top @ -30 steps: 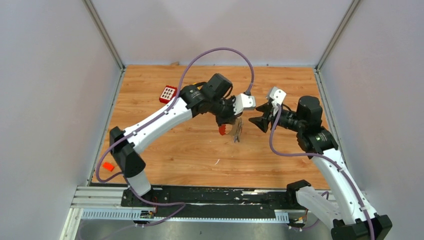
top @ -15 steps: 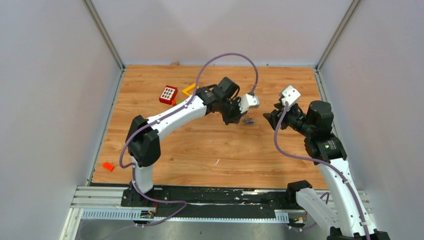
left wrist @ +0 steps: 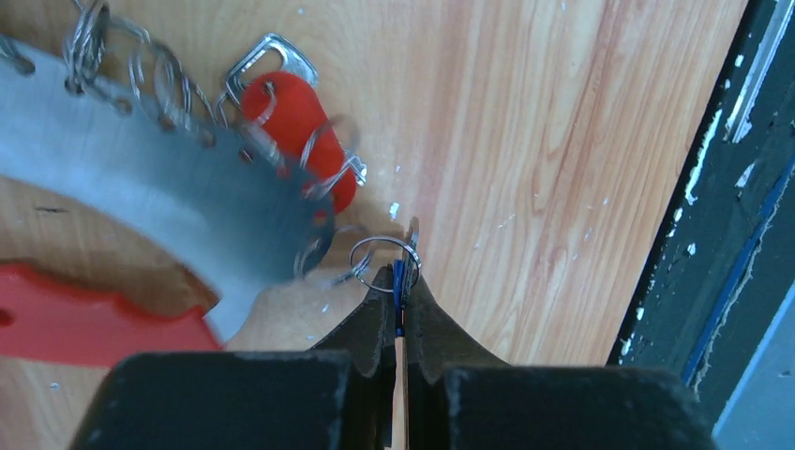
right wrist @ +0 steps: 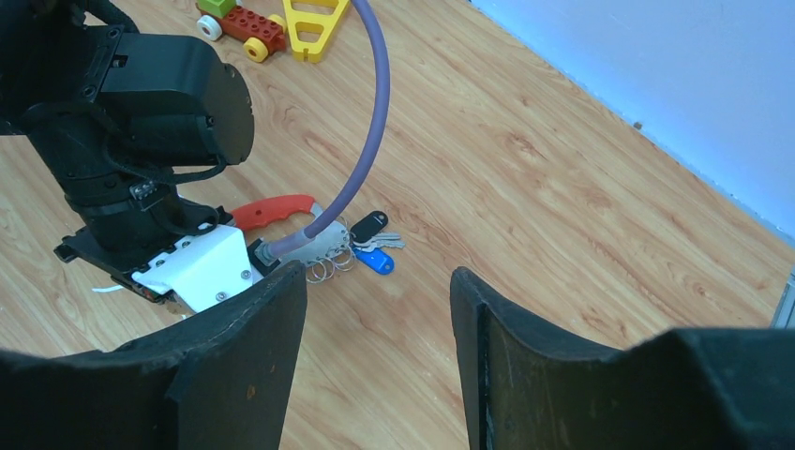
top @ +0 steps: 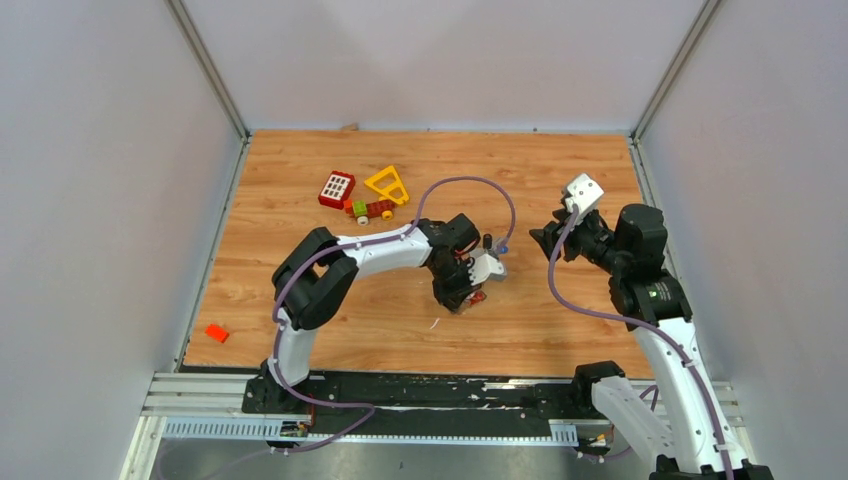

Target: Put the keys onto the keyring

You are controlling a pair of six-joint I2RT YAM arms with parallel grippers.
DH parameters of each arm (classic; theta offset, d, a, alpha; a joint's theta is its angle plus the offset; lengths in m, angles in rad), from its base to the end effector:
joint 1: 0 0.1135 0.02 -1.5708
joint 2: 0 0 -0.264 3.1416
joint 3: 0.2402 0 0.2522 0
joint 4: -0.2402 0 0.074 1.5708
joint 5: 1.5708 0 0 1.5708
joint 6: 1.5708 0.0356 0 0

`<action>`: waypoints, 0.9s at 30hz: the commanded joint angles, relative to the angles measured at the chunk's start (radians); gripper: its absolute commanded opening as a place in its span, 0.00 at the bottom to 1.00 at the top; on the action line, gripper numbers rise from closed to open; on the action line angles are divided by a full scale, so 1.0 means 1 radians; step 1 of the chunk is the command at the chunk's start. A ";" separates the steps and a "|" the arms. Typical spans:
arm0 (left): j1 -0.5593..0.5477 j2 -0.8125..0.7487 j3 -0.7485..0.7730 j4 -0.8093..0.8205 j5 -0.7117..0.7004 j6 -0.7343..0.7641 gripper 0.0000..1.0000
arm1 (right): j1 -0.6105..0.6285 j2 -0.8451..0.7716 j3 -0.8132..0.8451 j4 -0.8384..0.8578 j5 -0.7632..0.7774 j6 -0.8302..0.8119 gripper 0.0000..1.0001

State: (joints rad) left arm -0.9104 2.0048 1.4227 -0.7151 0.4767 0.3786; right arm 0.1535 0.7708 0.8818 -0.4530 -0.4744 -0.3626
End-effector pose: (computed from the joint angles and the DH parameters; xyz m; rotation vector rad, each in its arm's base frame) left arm 0.2307 -0.3237 0.1668 1.8216 2.2621 -0.7855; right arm 0.1625 0.0416 0.3488 -0.7808 1.7162 0.3100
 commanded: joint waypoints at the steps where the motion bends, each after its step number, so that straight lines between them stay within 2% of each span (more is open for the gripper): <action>1: -0.013 -0.028 -0.035 0.003 0.051 -0.020 0.00 | -0.009 -0.006 -0.002 0.024 -0.024 -0.006 0.58; 9: -0.013 -0.010 -0.081 -0.060 -0.017 -0.007 0.00 | -0.009 -0.001 -0.006 0.022 -0.036 -0.012 0.58; 14: -0.011 0.009 -0.076 -0.129 -0.086 -0.002 0.08 | -0.009 -0.001 -0.006 0.019 -0.038 -0.017 0.58; 22: -0.012 0.041 -0.067 -0.192 -0.092 0.009 0.15 | -0.009 0.001 -0.007 0.019 -0.052 -0.019 0.58; 27: -0.010 0.026 -0.060 -0.192 -0.107 0.004 0.24 | -0.009 0.002 -0.009 0.017 -0.068 -0.021 0.58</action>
State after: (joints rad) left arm -0.9165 1.9965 1.3781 -0.8539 0.4438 0.3679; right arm 0.1490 0.7746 0.8810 -0.4526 -0.5159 -0.3717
